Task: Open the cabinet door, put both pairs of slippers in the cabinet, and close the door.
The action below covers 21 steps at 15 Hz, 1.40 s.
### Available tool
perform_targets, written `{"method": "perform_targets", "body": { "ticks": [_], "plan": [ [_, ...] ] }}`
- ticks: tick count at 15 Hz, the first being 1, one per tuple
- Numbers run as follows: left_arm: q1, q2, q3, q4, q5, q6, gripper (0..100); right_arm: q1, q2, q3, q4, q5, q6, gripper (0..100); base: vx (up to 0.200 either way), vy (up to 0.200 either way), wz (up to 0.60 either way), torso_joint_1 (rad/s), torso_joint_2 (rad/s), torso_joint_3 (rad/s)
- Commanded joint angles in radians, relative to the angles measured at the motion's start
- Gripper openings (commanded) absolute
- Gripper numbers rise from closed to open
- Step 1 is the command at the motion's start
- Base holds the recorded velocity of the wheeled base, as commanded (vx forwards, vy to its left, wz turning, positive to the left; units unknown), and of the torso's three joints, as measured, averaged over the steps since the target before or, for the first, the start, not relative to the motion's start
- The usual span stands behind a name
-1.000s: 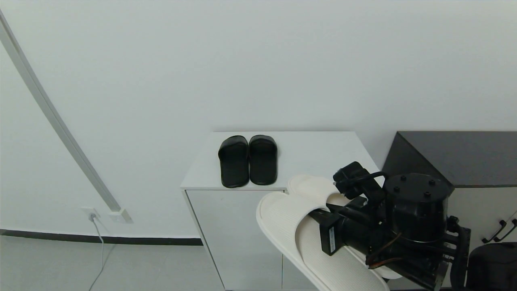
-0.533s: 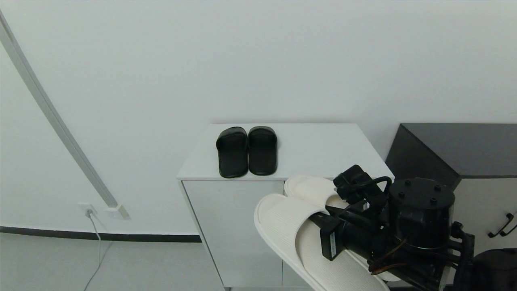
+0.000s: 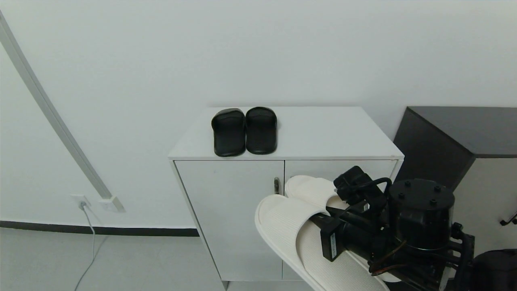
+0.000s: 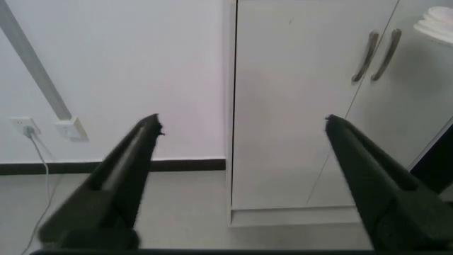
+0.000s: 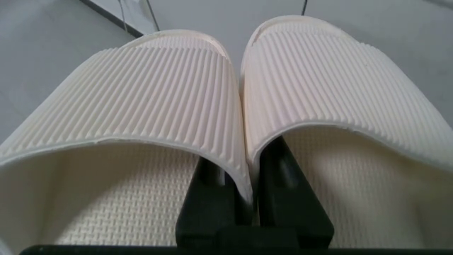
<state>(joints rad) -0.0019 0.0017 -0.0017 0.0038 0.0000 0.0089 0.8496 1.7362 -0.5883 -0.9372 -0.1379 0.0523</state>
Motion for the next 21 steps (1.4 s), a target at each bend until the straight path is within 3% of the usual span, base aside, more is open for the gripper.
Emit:
{"method": "perform_targets", "body": {
  "ticks": [1,11,21],
  "plan": [
    [0.000,0.000,0.000,0.001,0.000,0.000,100,0.000,0.002,0.010,-0.002,0.000,-0.002,0,0.000,0.000,0.00,-0.217,0.54,0.315],
    [0.000,0.000,0.000,0.001,0.000,0.002,100,0.008,0.002,0.027,-0.003,0.001,0.000,0,0.000,0.000,0.00,-0.185,0.50,0.317],
    [0.000,0.000,0.000,0.001,0.000,0.000,100,0.008,0.000,0.076,-0.020,0.066,-0.003,0,0.000,0.000,0.00,-0.102,0.46,0.353]
  ]
}}
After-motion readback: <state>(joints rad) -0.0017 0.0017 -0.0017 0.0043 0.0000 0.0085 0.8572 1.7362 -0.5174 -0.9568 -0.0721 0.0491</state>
